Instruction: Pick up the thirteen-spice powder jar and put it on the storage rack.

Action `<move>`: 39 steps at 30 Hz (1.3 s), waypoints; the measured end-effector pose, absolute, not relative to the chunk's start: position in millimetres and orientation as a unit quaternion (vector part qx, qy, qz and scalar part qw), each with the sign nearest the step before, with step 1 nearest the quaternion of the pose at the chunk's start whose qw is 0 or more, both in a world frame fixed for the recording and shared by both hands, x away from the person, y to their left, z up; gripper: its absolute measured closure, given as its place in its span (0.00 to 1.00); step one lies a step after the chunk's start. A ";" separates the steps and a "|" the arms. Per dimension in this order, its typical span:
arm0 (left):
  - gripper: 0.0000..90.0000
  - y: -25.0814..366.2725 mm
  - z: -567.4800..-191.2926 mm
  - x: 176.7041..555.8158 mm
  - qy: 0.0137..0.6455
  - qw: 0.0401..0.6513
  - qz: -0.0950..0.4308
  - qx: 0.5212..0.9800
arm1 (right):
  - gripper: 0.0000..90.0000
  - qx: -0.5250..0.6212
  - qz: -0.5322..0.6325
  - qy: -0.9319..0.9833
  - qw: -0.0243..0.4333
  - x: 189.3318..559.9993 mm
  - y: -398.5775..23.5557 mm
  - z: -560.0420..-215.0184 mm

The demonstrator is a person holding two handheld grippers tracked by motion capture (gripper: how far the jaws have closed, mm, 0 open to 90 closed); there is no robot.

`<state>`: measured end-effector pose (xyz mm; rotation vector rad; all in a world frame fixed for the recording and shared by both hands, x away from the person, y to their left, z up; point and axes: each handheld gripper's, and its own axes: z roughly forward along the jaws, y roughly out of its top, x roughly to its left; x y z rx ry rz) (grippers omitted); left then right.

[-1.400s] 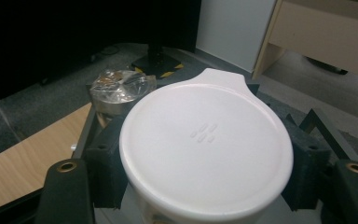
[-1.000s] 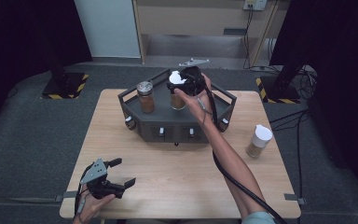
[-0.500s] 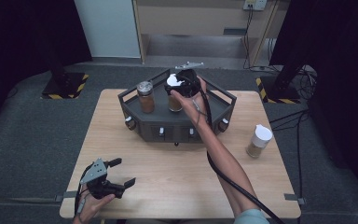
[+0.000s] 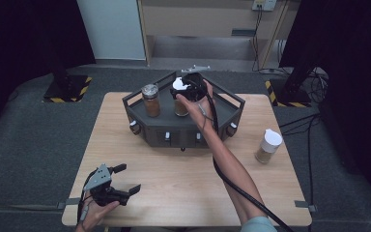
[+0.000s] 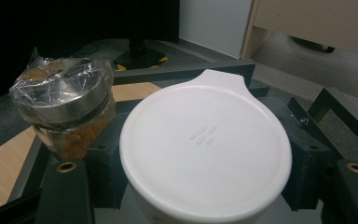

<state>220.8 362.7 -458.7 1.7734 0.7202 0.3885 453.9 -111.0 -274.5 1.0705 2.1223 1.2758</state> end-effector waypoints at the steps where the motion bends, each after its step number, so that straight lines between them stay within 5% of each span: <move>1: 0.02 362.7 -458.7 220.8 0.305 0.560 0.165 0.752 | 0.34 0.386 0.461 0.767 0.221 453.6 -110.6 -274.9; 12: 0.02 362.0 -458.3 221.1 0.304 0.559 0.164 0.754 | 0.12 0.366 0.482 0.756 0.249 433.9 -116.5 -264.1; 39: 0.02 360.0 -457.7 222.3 0.304 0.554 0.163 0.758 | 0.09 0.271 0.513 0.779 0.239 355.2 -204.9 -234.6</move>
